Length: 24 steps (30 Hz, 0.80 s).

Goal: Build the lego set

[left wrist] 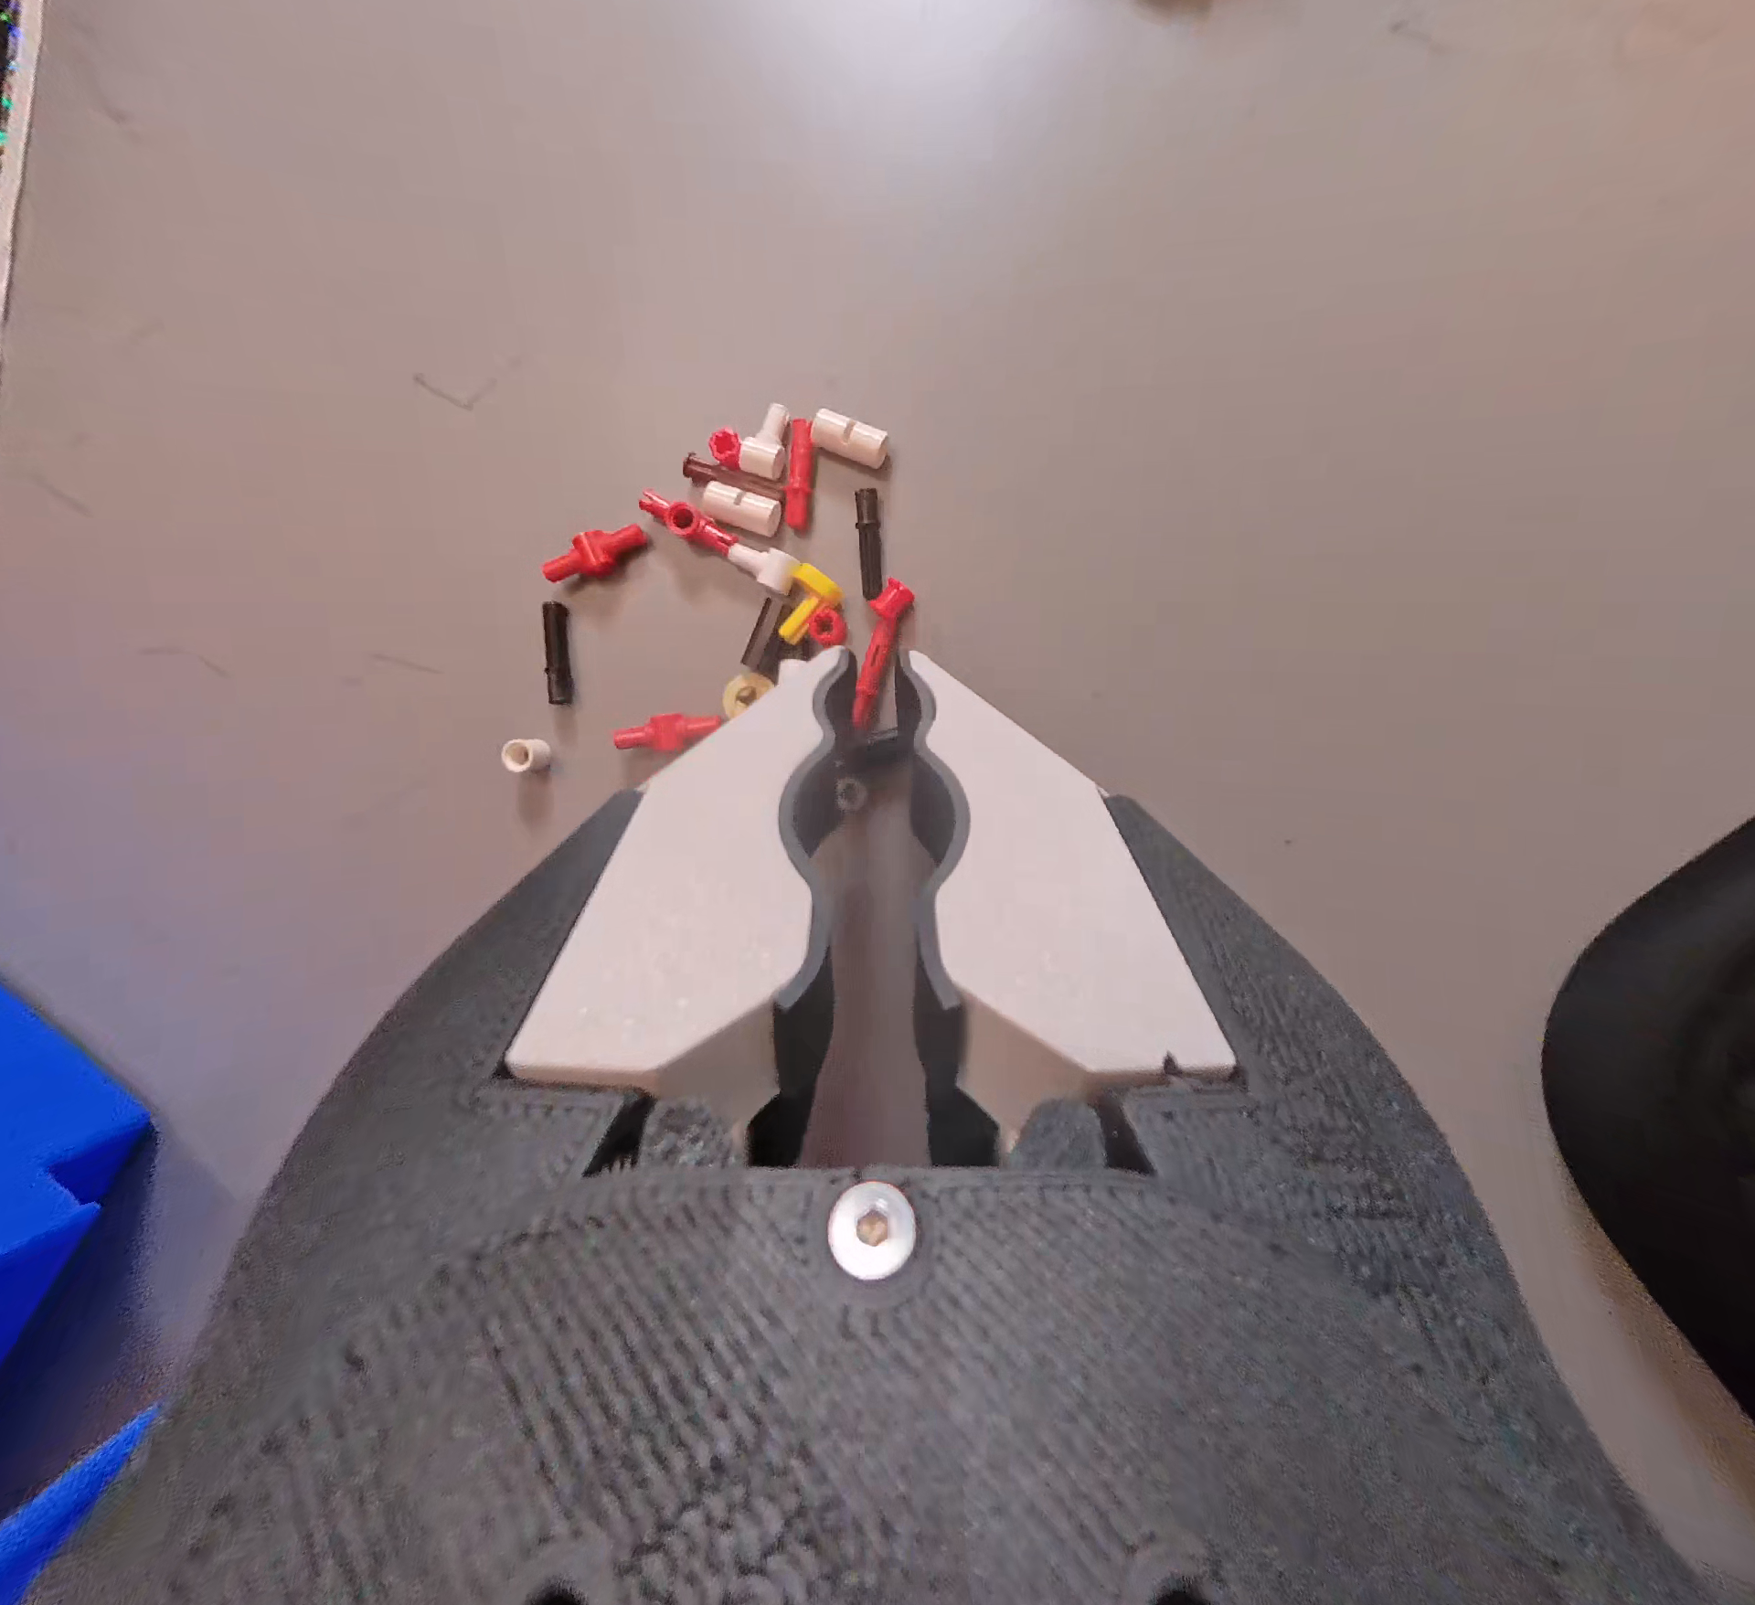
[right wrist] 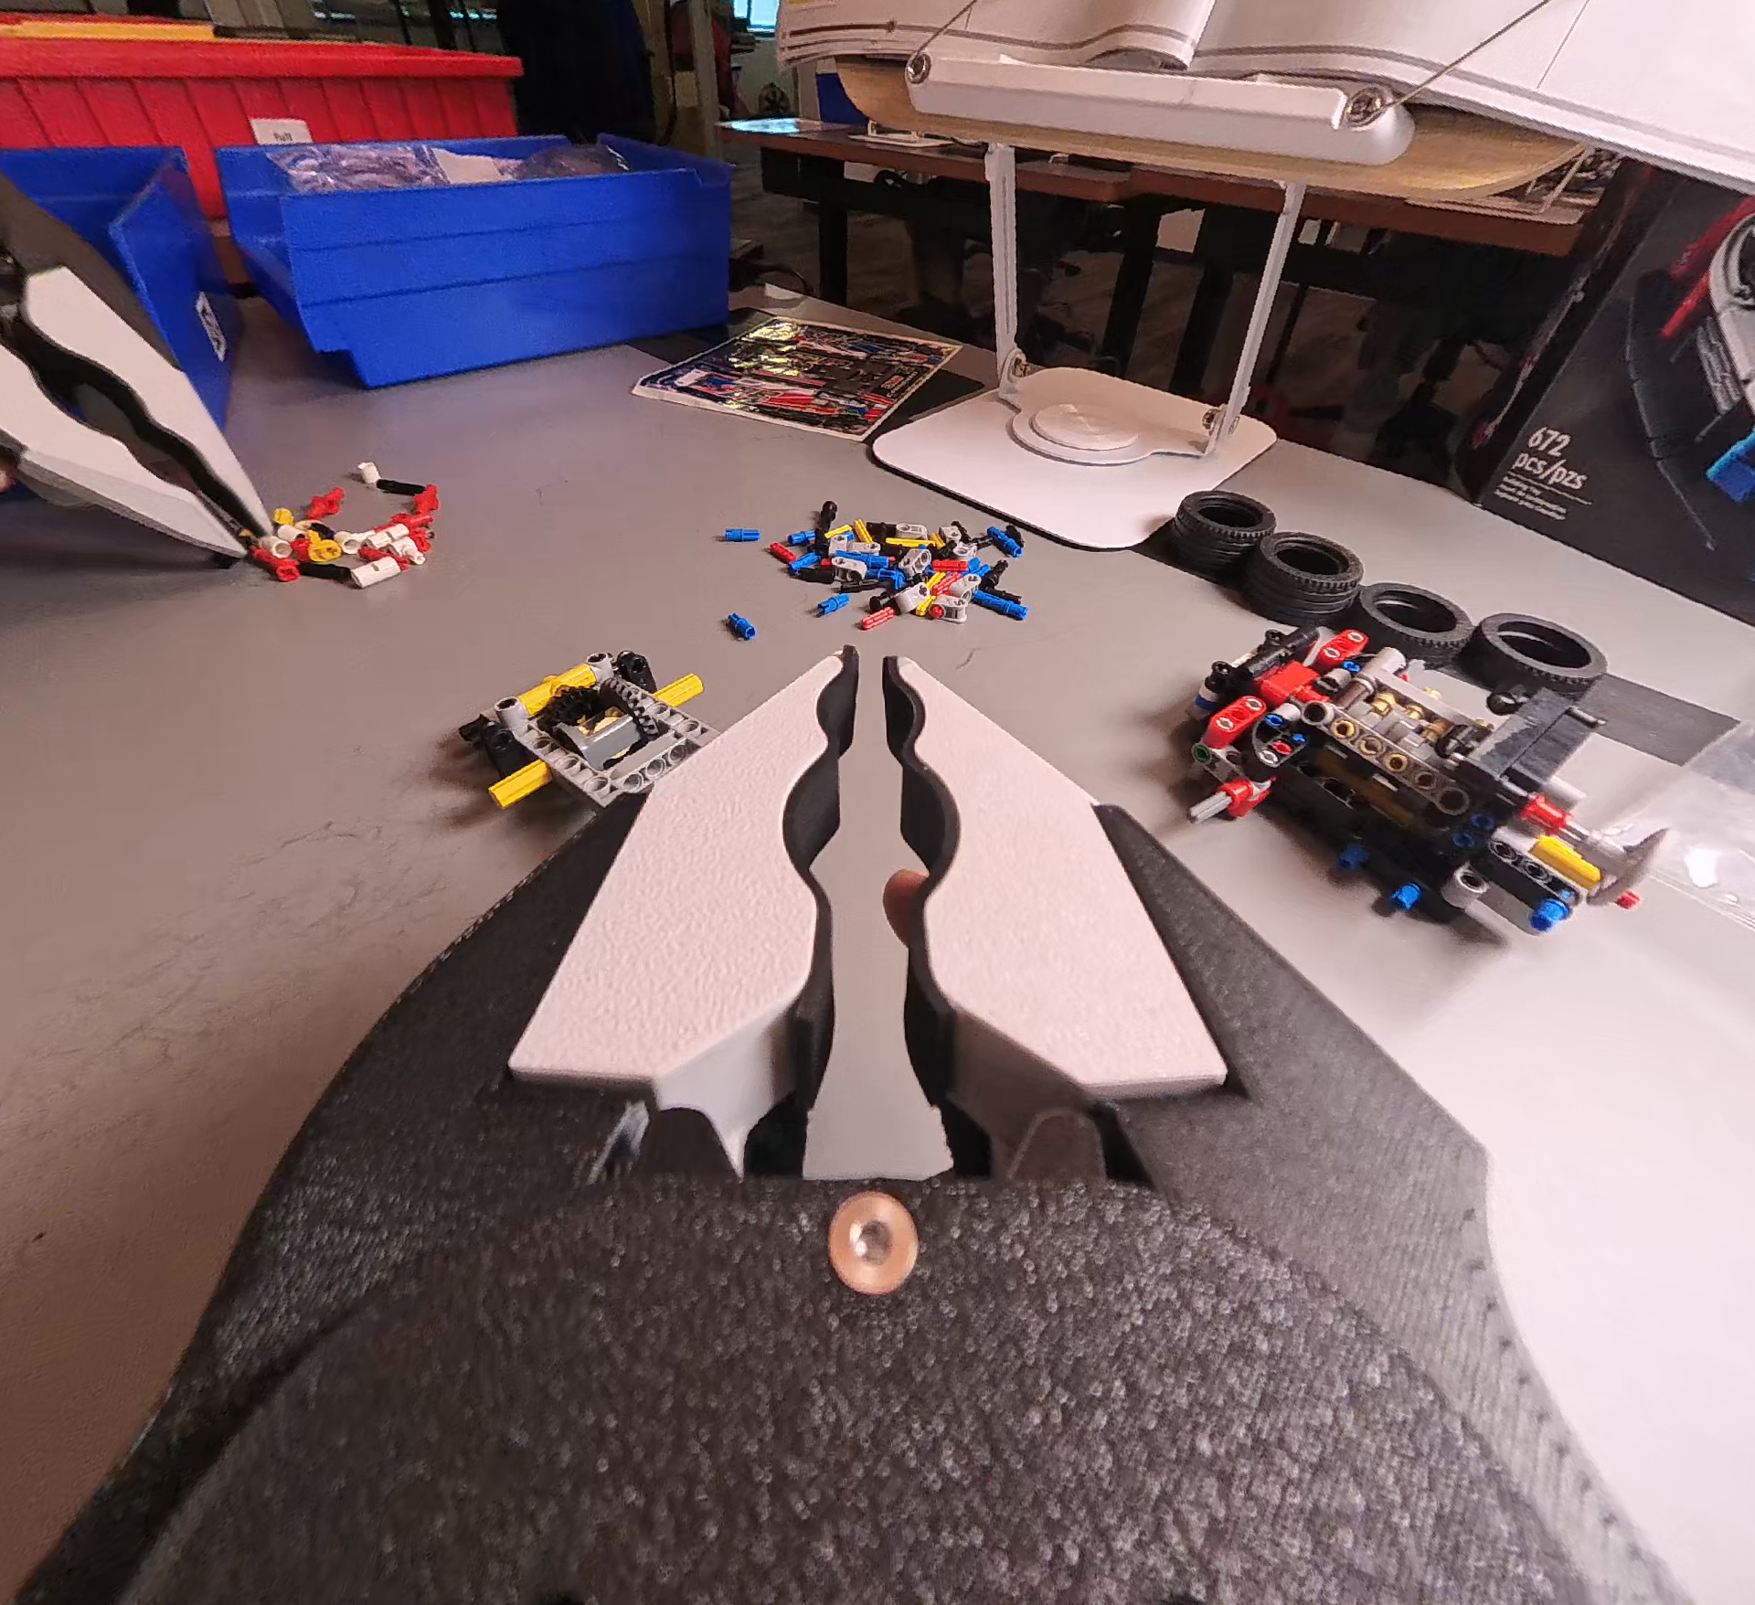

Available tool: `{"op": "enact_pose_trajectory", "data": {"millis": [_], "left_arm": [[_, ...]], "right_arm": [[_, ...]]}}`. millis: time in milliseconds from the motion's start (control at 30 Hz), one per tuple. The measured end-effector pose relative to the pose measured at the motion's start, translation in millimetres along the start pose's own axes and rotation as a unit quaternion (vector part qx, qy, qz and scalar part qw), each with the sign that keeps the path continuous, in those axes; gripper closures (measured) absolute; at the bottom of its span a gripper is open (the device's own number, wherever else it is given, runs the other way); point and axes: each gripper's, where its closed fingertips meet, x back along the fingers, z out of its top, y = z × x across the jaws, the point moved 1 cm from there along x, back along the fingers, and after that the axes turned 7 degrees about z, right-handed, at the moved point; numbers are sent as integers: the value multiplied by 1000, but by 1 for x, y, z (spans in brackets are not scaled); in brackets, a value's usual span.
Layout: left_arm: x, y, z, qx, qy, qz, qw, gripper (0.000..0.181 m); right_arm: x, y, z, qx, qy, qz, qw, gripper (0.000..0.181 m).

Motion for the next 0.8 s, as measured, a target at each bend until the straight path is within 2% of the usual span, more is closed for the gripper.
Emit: {"op": "enact_pose_trajectory", "data": {"millis": [33, 167, 467, 600, 800], "left_arm": [[-1, 1, 0, -1, -2, -2, 1000, 175], [-6, 2, -3, -8, -19, -2, 1000, 176], [-2, 4, 1, -4, -14, 4, 1000, 181], [8, 15, 20, -16, 16, 0, 1000, 181], [-2, 3, 2, -20, -55, 37, 998, 174]], "right_arm": [[0, 0, 1, 2, 1, -1, 1000, 177], [7, 4, 9, 10, 12, -11, 1000, 177], [28, 12, 26, -1, 44, -33, 999, 177], [35, 13, 27, 0, 49, -37, 998, 177], [39, 11, 28, 6, 49, -34, 998, 177]]}}
